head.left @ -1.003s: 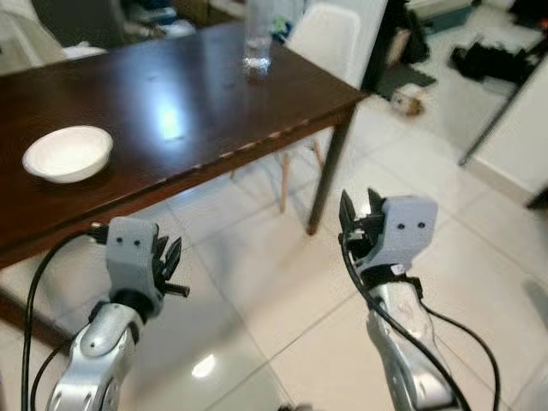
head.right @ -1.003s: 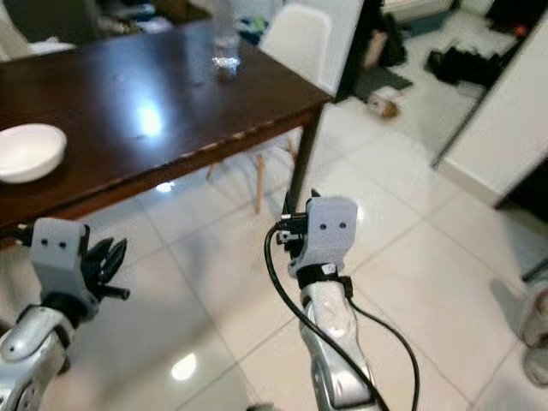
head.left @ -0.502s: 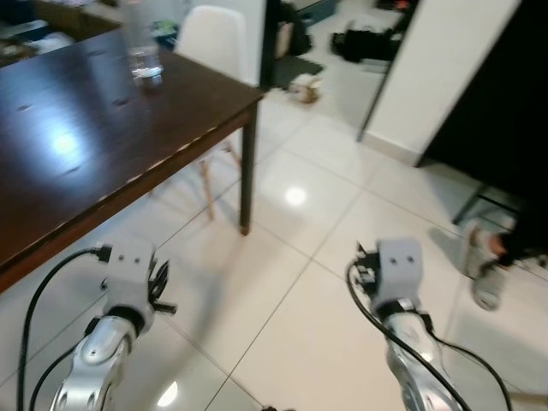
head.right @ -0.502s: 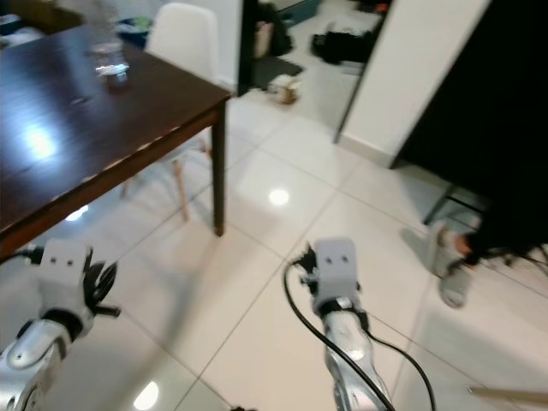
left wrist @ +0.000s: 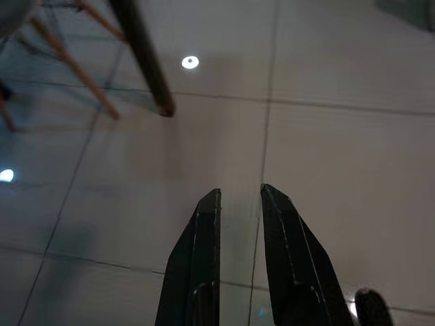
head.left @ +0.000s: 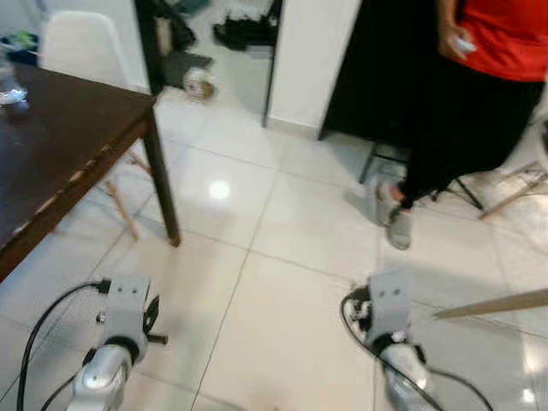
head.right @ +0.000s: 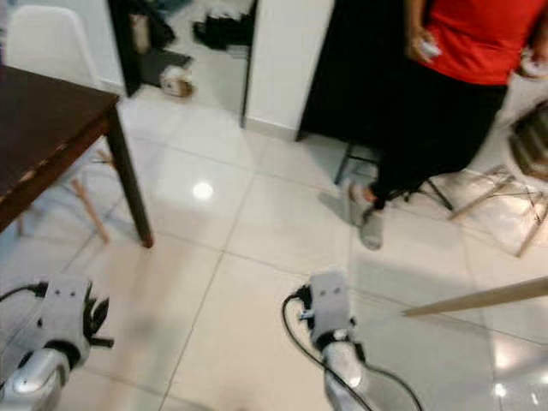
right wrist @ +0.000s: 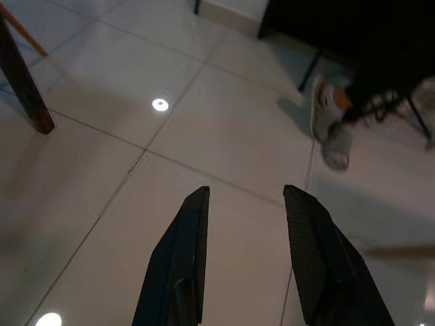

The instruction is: Setting the table

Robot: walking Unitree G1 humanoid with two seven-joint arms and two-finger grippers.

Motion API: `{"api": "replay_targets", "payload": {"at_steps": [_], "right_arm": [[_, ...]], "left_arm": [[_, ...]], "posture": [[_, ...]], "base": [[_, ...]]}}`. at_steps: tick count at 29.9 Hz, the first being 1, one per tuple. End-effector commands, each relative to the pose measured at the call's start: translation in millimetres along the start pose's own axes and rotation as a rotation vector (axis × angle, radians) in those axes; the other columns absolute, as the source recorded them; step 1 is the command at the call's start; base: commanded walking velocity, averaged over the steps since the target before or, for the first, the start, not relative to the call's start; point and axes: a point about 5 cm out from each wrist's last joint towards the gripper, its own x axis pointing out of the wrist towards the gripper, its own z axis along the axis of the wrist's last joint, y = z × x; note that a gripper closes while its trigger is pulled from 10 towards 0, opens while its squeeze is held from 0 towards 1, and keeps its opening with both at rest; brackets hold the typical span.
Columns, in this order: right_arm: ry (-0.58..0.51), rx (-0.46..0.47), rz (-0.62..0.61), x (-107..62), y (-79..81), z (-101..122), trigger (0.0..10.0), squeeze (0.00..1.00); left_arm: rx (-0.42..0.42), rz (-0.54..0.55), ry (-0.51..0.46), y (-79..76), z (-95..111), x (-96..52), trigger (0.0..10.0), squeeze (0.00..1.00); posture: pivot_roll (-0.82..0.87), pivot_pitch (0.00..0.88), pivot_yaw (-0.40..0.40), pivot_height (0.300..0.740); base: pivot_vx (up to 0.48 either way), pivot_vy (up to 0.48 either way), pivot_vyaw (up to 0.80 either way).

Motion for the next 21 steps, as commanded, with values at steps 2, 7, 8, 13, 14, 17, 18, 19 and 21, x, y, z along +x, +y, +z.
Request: {"api": "replay_targets", "payload": {"at_steps": [2, 7, 8, 13, 14, 17, 18, 19, 21], "right_arm": [[-0.013, -0.009, -0.023, 1.4, -8.2, 1.1, 10.0, 0.0], [-0.036, -0.005, -0.03, 5.0, -9.9, 7.3, 10.0, 0.0], [-0.043, -0.003, -0.031, 5.7, -10.4, 8.7, 10.0, 0.0], [-0.053, -0.003, -0.031, 6.4, -10.8, 10.5, 10.0, 0.0], [-0.059, -0.003, -0.03, 6.8, -10.8, 11.1, 10.0, 0.0], [-0.073, -0.004, -0.025, 8.3, -10.4, 13.0, 10.0, 0.0], [-0.075, -0.006, -0.022, 8.5, -10.3, 13.3, 10.0, 0.0], [-0.075, -0.007, -0.021, 8.7, -10.2, 13.4, 10.0, 0.0], [-0.075, -0.01, -0.02, 9.4, -11.4, 13.2, 10.0, 0.0]], "left_arm": [[-0.002, -0.008, -0.008, -3.2, -1.0, 0.2, 10.0, 0.0], [-0.009, -0.01, -0.025, -4.1, 3.8, 3.6, 10.0, 0.0], [-0.013, -0.011, -0.034, -5.2, 5.2, 5.0, 10.0, 0.0], [-0.016, -0.013, -0.041, -6.5, 5.9, 5.8, 10.0, 0.0], [-0.017, -0.013, -0.046, -6.8, 5.6, 6.1, 10.0, 0.0], [-0.019, -0.01, -0.053, -7.0, 4.6, 6.7, 10.0, 0.0], [-0.02, -0.009, -0.053, -7.0, 4.5, 6.8, 10.0, 0.0], [-0.02, -0.007, -0.054, -7.0, 4.4, 6.8, 10.0, 0.0], [-0.022, -0.004, -0.056, -7.6, 4.6, 7.0, 10.0, 0.0]], "posture": [[-0.02, 0.051, 0.021, 0.74], [-0.02, 0.048, 0.021, 0.74], [-0.02, 0.045, 0.019, 0.74], [-0.02, 0.043, 0.017, 0.74], [-0.02, 0.043, 0.016, 0.74], [-0.03, 0.044, 0.01, 0.74], [-0.03, 0.044, 0.01, 0.74], [-0.03, 0.044, 0.01, 0.74], [-0.02, 0.046, 0.004, 0.74]], "base": [[0.0, 0.0, -0.8], [0.0, 0.0, -0.8], [0.0, 0.0, -0.8], [0.0, 0.0, -0.8], [0.0, 0.0, -0.8], [0.0, 0.0, -0.8], [0.0, 0.0, -0.8], [0.0, 0.0, -0.8], [0.0, 0.0, -0.8]]}}
